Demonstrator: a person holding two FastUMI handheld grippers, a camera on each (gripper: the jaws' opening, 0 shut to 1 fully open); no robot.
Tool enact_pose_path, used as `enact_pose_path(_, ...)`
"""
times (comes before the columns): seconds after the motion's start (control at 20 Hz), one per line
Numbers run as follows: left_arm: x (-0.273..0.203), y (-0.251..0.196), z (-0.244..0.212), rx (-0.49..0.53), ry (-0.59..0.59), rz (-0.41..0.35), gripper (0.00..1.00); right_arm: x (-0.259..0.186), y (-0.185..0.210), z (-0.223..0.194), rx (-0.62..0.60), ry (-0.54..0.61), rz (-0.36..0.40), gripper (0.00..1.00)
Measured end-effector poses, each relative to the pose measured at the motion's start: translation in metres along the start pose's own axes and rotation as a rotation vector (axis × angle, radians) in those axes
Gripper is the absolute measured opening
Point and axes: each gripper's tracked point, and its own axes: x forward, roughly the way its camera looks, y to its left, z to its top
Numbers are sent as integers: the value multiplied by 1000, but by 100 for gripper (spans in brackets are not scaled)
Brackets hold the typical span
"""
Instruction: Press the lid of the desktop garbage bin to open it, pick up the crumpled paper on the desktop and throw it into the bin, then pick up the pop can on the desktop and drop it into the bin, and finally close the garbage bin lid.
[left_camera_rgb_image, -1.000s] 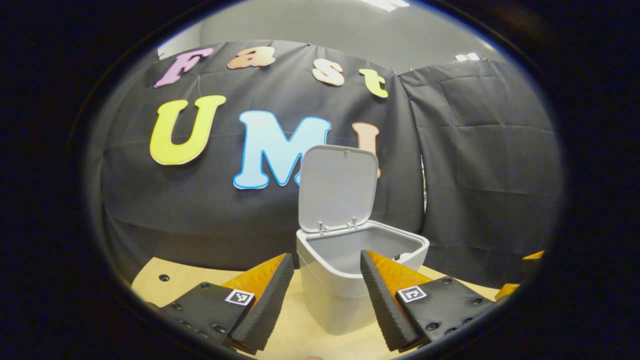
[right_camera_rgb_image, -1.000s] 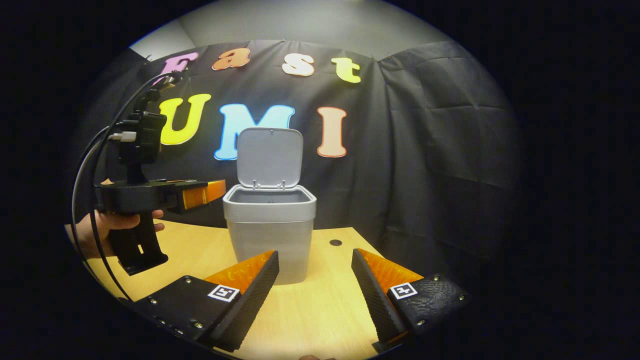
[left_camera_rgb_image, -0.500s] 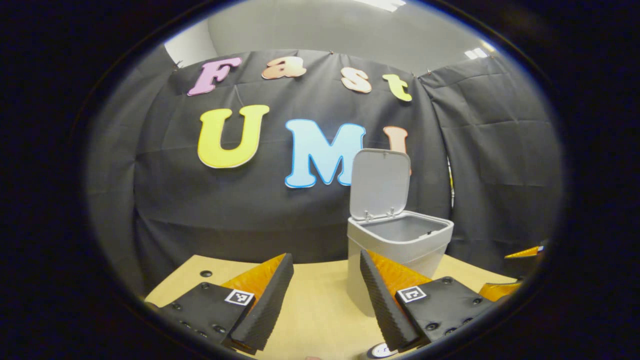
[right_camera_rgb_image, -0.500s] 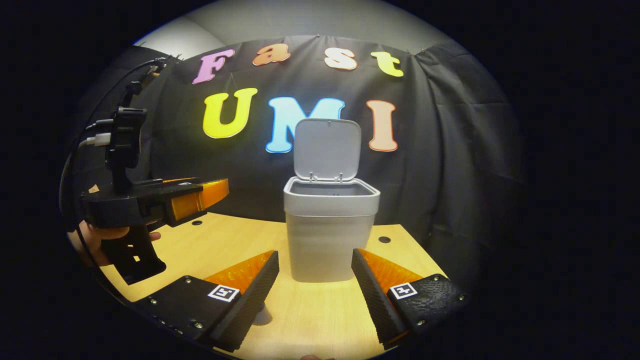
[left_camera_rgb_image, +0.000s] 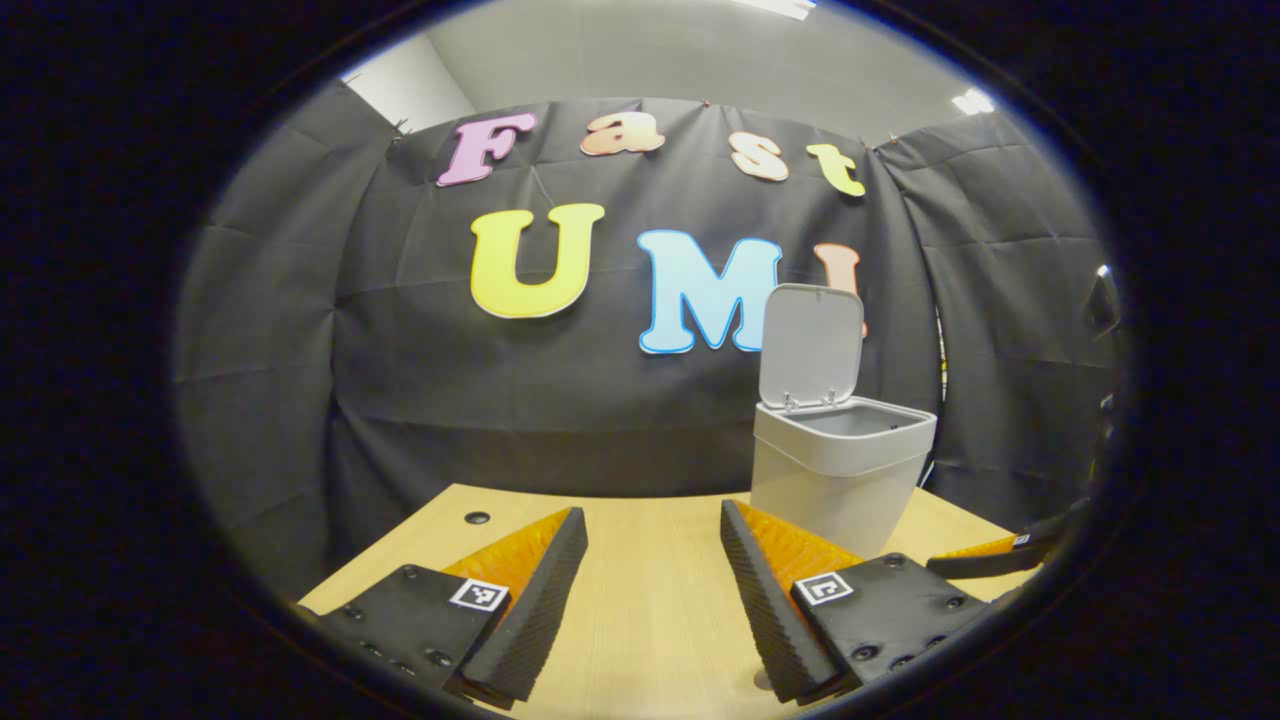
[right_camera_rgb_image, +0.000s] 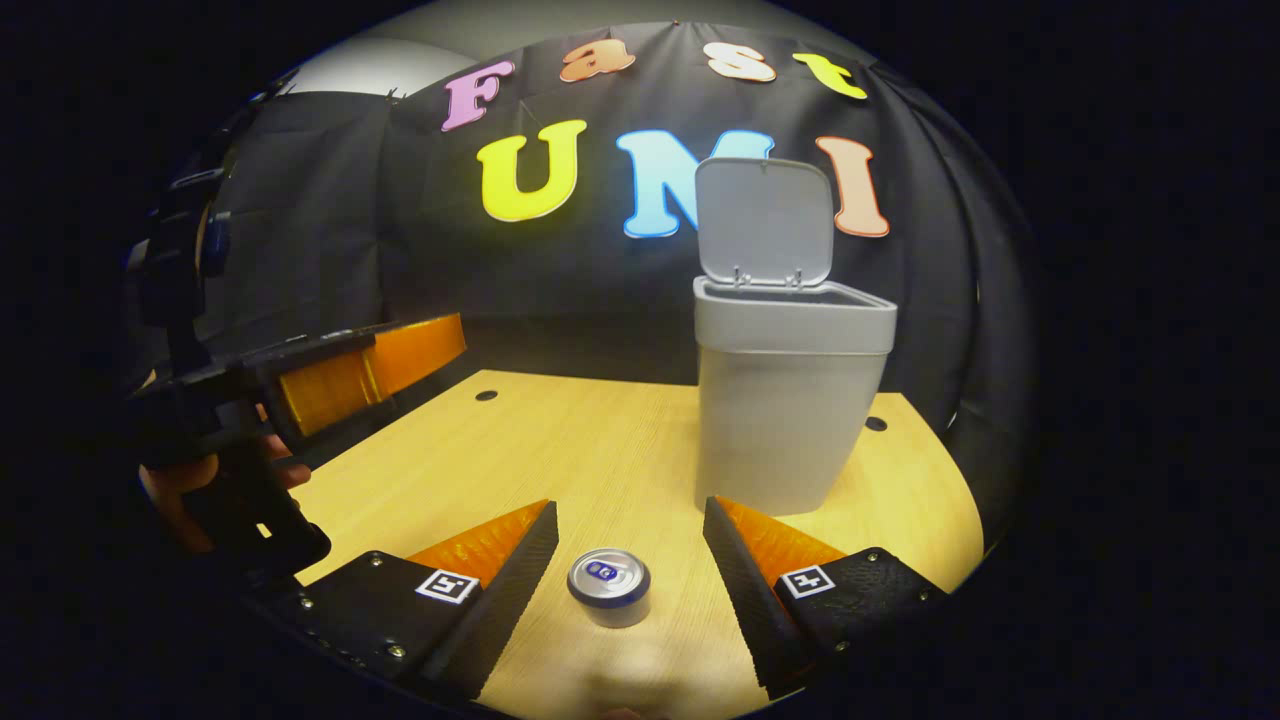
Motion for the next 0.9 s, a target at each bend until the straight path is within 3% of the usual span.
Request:
enact_pose_path(0.2,-16,20,-11,-32,32,41,89,14,9,-30,-12,122,31,94)
enact_pose_path(0.25,-19,24,-12,-32,37,50,96,17,11,-38,-14,152,38,94)
enact_pose_path(0.35,-25,31,-13,-27,36,66,96,28,11,-48,-18,200,42,94)
enact_pose_path(0.4,-26,34,-17,-23,38,72,89,34,10,-52,-24,227,40,94)
enact_pose_path(0.45,-26,35,-19,-19,40,75,89,40,10,-56,-30,250,36,94)
enact_pose_path(0.5,-28,36,-20,-18,45,76,96,45,10,-60,-35,273,36,95)
enact_pose_path(0.55,-29,36,-22,-20,49,75,96,50,9,-64,-39,291,34,95)
enact_pose_path(0.6,-31,35,-24,-22,53,72,97,52,7,-69,-43,303,34,94)
enact_pose_path(0.65,-33,35,-25,-21,56,71,89,52,7,-74,-47,311,34,94)
enact_pose_path(0.7,-34,34,-27,-18,59,69,97,54,8,-75,-51,316,33,94)
enact_pose_path(0.75,-35,34,-28,-16,63,68,96,55,7,-76,-56,317,29,94)
enact_pose_path(0.8,-36,33,-30,-17,66,66,89,55,6,-76,-61,319,24,94)
enact_pose_path(0.9,-37,32,-33,-25,75,60,89,58,5,-76,-69,316,17,89)
